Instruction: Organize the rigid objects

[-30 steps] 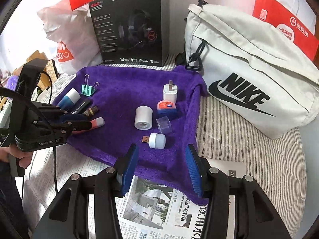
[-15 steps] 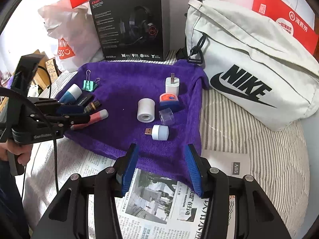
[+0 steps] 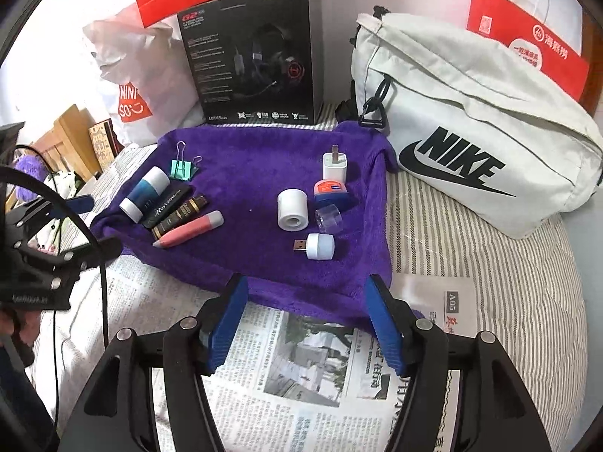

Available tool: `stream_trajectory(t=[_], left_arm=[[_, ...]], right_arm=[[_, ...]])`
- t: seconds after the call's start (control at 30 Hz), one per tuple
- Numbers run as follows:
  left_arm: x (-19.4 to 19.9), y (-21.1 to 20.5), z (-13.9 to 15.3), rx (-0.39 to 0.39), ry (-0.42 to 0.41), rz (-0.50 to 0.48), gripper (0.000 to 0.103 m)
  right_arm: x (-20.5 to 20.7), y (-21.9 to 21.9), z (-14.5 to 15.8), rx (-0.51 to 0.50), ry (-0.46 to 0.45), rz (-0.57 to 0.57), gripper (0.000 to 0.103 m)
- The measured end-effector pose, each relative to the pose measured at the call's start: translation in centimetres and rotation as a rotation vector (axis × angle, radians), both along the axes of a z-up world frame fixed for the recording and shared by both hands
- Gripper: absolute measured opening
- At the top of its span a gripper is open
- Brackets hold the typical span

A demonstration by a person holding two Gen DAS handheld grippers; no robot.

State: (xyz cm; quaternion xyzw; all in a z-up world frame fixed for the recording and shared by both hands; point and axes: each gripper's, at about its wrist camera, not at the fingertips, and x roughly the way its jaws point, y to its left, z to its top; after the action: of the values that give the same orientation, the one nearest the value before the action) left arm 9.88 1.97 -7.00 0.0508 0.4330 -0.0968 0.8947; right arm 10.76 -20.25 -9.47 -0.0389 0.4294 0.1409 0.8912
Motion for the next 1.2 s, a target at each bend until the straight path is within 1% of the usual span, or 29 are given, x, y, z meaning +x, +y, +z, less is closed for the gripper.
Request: stream_trajectory(t=[0.03,0.1,0.2,0.27,0.3,0.47,0.6,0.7,0.83,1.03,1.2], left_arm=[[-0.4,0.0,0.1,-0.004,-0.002,0.01,0.1],[-1.3,0.2,0.6,-0.029,-0.006,0.034,0.1],[-2.7,0.5,1.1,-0.063,-0.017,0.047,0.1],[-3.5,0.6,1.5,-0.061,-0.03,0.067,0.1],[-3.9,0.7,1.7,-0.059,-0.036,0.081,0.1],[-5.8,1.1,2.5,-0.087,-0.05,0.127,0.1],[-6.9,0.6,3.1,-0.036,-0.074,0.156,0.1],[-7.5,0.1,3.5,-0.019,-0.085,0.168,0.1],[-8.2,-0.5,4.0,-0.03,-0.091,0.156,0.1],[-9.3,-1.0,4.9,-0.015,-0.115,0.151,0.101],[-9.7,-0.5,5.2,-0.05,-0.117,0.166,0.101]], right_arm=[[-0.2,0.1,0.1,0.002,-0.001,0.0,0.087],[-1.0,0.2,0.3,0.008,-0.026,-0.012,0.098],[-1.8,0.4,0.7,0.0,-0.04,-0.031,0.099],[-2.2,0.4,0.8,-0.012,-0.033,-0.05,0.1],[-2.4,0.3,0.8,-0.016,-0.031,-0.062,0.103],[-3.7,-0.7,1.2,0.004,-0.021,-0.136,0.103],[-4.9,-1.5,1.7,0.015,-0.02,-0.152,0.103],[-5.8,-1.7,2.4,0.002,-0.031,-0.162,0.103],[-7.0,-2.4,3.1,0.015,-0.04,-0.172,0.103],[-8.1,-2.9,4.1,0.004,-0.058,-0.192,0.103],[-8.8,-2.6,4.9,-0.011,-0.081,-0.184,0.103]])
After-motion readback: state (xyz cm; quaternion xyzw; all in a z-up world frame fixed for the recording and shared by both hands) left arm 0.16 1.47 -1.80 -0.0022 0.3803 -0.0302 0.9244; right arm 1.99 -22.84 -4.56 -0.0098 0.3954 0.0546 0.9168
